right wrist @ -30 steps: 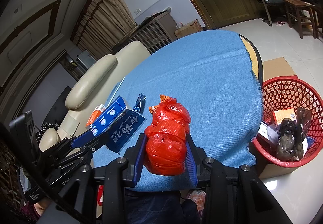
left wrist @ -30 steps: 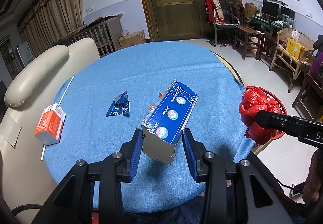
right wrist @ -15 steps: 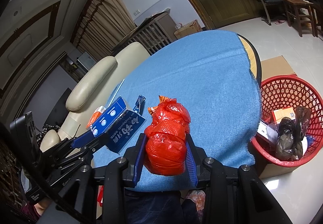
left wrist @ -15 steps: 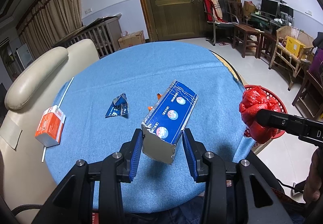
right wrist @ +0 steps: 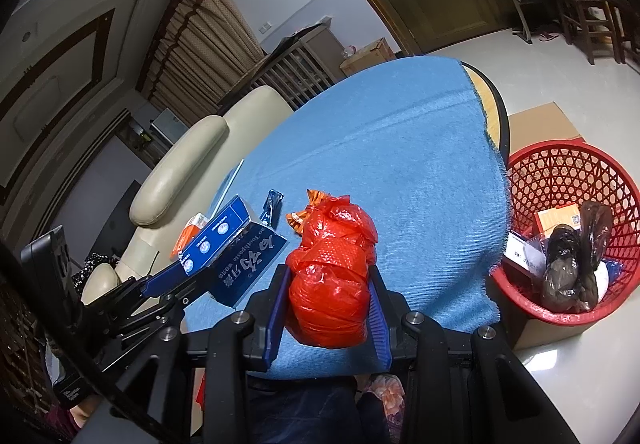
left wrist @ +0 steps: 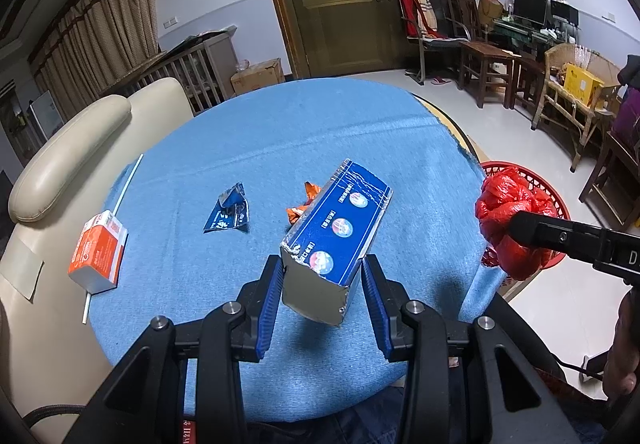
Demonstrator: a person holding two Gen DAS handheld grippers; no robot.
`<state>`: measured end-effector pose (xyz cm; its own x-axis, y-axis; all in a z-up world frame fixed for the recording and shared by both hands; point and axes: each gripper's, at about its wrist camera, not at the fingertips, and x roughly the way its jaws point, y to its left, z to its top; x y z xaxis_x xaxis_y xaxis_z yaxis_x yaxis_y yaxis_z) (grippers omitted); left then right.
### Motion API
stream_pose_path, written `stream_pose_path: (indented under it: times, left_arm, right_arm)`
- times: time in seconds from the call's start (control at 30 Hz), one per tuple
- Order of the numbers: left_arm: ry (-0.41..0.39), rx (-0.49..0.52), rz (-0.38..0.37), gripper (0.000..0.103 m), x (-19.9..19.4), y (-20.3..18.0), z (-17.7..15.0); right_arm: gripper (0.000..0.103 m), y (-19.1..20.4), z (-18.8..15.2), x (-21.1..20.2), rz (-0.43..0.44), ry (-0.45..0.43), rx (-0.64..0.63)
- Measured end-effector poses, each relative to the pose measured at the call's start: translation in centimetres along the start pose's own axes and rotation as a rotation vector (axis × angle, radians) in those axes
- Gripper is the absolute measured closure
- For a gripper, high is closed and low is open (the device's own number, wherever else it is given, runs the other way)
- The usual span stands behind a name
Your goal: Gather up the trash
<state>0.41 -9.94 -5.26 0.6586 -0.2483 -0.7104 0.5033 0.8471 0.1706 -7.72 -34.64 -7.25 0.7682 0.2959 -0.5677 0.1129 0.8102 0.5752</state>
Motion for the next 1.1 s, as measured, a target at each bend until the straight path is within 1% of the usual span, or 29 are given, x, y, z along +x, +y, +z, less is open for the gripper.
stream_pose_path:
  times: [0.4, 0.7, 0.8, 0.87, 1.03, 1.1]
  left_arm:
    - [0.003, 0.042, 0.001, 0.061, 0.4, -1.1, 0.3]
    - [0.007, 0.086, -0.003, 0.061, 0.9, -2.5, 0.8]
    - [0.008, 0.107, -0.009, 0.061, 1.0, -3.3, 1.0]
    - [0.008, 0.119, -0.015, 0.064, 1.2, -3.7, 1.2]
    - [0.011, 0.146, -0.031, 0.065, 1.7, -4.7, 1.4]
    - [0.032, 0.135, -0.049, 0.065, 2.4, -4.6, 1.4]
  right_arm:
    - [0.064, -1.0, -0.2, -0.7, -0.003, -0.011, 0.035]
    - [0.064, -2.2, -0.5, -1.4, -0.016, -0.020, 0.076]
    - [0.064, -2.9, -0.5, -1.6, -0.023, -0.027, 0.094]
    - [0.064, -3.2, -0.6, -1.8, -0.028, -0.030, 0.104]
    - [0.064, -4.4, -0.7, -2.2, -0.038, -0.038, 0.131]
    - [0.064, -5.1, -0.7, -2.4, -0.038, -0.036, 0.143]
